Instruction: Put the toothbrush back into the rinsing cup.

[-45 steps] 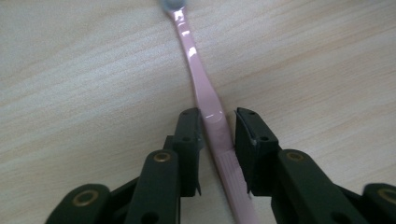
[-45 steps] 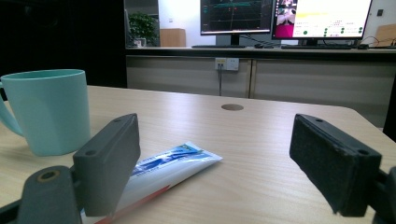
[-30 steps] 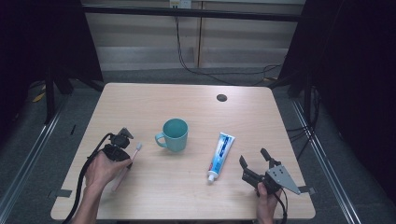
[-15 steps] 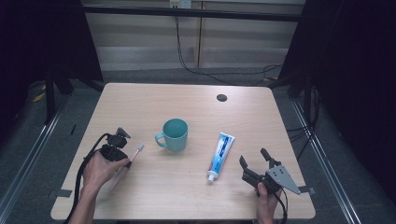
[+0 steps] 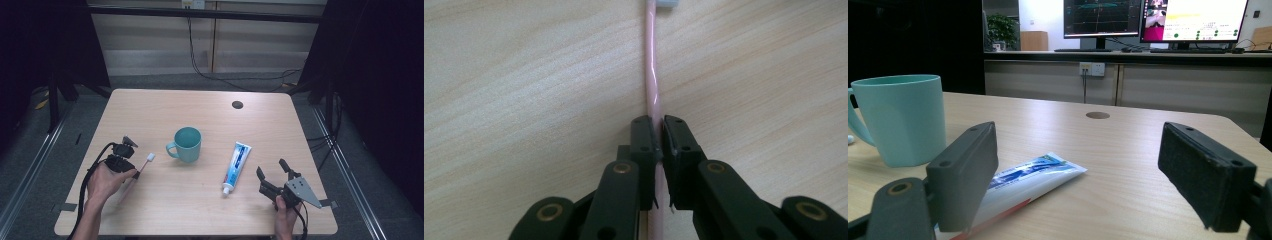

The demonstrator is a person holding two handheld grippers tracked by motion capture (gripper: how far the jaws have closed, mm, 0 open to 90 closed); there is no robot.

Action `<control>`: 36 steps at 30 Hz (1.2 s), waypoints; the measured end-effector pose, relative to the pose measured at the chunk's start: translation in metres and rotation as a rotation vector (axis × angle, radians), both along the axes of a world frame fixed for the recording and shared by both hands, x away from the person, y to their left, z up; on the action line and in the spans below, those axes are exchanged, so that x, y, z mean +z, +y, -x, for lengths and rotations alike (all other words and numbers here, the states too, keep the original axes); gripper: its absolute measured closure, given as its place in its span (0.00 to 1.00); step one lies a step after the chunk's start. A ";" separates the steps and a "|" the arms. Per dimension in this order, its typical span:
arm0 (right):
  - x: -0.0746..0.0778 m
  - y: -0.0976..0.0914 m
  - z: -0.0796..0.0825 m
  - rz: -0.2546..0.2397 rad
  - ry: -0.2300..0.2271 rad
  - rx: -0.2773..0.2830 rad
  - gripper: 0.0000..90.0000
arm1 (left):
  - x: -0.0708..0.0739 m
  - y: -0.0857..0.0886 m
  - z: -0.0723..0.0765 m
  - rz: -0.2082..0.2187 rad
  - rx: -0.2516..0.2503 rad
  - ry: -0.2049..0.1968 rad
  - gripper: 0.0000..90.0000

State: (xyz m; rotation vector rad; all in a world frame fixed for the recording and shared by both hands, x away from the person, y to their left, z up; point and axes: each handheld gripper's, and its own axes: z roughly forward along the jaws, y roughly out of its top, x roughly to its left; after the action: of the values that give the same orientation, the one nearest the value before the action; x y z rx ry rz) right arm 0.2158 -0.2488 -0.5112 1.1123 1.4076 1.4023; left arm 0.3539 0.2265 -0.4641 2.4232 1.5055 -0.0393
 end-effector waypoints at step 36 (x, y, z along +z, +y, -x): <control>0.000 0.000 0.000 0.000 -0.001 0.001 0.17 | 0.019 0.018 0.007 0.254 0.072 -0.137 0.94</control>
State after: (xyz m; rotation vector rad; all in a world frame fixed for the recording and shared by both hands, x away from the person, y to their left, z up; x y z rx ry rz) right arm 0.2157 -0.2489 -0.5112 1.1109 1.4078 1.4033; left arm 0.3467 0.2441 -0.4454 2.1268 1.4315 -0.0451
